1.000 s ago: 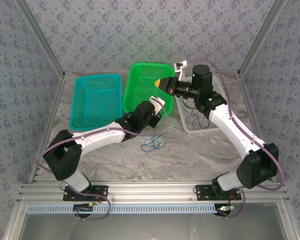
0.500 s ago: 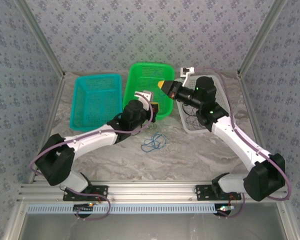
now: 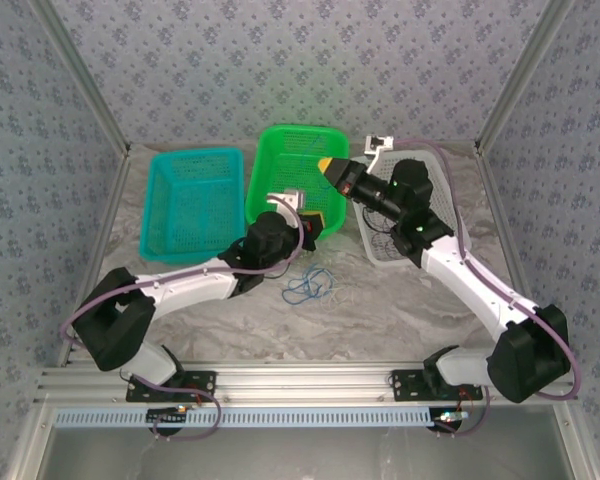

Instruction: Untangle the cables

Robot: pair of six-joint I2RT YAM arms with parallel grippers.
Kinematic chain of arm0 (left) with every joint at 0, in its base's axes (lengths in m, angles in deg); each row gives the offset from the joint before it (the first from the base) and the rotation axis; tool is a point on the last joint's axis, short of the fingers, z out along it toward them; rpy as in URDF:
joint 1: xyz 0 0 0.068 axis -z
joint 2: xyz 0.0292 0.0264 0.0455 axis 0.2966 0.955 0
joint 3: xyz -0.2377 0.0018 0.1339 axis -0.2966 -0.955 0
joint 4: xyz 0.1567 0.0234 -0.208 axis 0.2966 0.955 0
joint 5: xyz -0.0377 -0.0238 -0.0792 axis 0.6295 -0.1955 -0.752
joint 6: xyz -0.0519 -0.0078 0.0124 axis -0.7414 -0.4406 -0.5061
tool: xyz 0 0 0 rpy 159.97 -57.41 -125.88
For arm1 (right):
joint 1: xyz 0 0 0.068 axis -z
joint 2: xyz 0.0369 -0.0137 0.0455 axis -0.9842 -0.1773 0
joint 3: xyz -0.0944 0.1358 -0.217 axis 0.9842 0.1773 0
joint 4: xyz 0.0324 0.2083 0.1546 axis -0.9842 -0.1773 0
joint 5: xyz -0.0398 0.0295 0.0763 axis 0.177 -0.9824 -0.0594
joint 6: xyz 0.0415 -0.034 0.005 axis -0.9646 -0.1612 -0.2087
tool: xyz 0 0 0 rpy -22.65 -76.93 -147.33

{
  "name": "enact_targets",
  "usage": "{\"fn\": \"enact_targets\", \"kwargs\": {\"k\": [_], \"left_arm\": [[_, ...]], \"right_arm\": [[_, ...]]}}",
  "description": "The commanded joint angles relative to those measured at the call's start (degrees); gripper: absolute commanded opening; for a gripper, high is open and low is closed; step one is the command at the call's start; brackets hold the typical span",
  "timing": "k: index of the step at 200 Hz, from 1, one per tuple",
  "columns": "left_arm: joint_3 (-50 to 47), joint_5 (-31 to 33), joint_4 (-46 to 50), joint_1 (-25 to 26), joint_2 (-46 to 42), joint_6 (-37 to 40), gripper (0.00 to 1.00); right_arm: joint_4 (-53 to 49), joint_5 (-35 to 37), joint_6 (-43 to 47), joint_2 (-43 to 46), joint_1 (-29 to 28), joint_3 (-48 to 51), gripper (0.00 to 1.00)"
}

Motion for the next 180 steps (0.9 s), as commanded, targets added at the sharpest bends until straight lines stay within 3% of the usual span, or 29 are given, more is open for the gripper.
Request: {"fn": "enact_targets", "kwargs": {"k": [1,7,28,55,77,93,111,146,156,180], "left_arm": [[-3.3,-0.3,-3.4,-3.2,-3.6,-3.8,0.0],[-3.9,-0.2,-2.1,-4.0,-4.8,-3.7,0.01],[-4.4,4.6,5.6,-4.3,-9.6,-0.9,0.36],[-4.7,11.3,14.8,-4.3,-15.6,3.3,0.71],[-6.2,15.6,21.6,-4.5,-20.2,5.0,0.93],[-8.6,17.1,23.8,-4.5,-23.3,5.3,0.99],[-11.1,17.9,26.0,-4.4,-25.8,4.9,0.99],[-14.8,18.7,29.0,-4.5,-30.4,5.0,0.99],[-15.6,19.1,29.5,-4.5,-31.6,5.4,0.99],[-17.1,20.8,30.5,-4.4,-33.8,6.1,0.99]], "right_arm": [[-6.2,0.3,4.8,-0.6,0.1,-4.0,0.0],[-9.0,0.0,6.4,-1.0,0.1,-5.4,0.0],[-16.3,-0.9,11.5,-3.9,0.2,-11.1,0.0],[-21.5,0.6,15.5,-8.6,2.0,-16.2,0.0],[-25.1,-0.3,16.7,-15.5,4.0,-20.7,0.0],[-26.9,-4.4,16.7,-22.5,5.1,-25.4,0.0],[-31.3,-7.4,18.7,-29.9,4.9,-31.7,0.0],[-37.2,-4.8,19.6,-39.0,4.3,-38.4,0.0],[-38.3,-3.8,19.6,-40.2,4.3,-39.3,0.08],[-39.6,-4.1,21.6,-42.1,4.3,-40.0,0.1]]}}
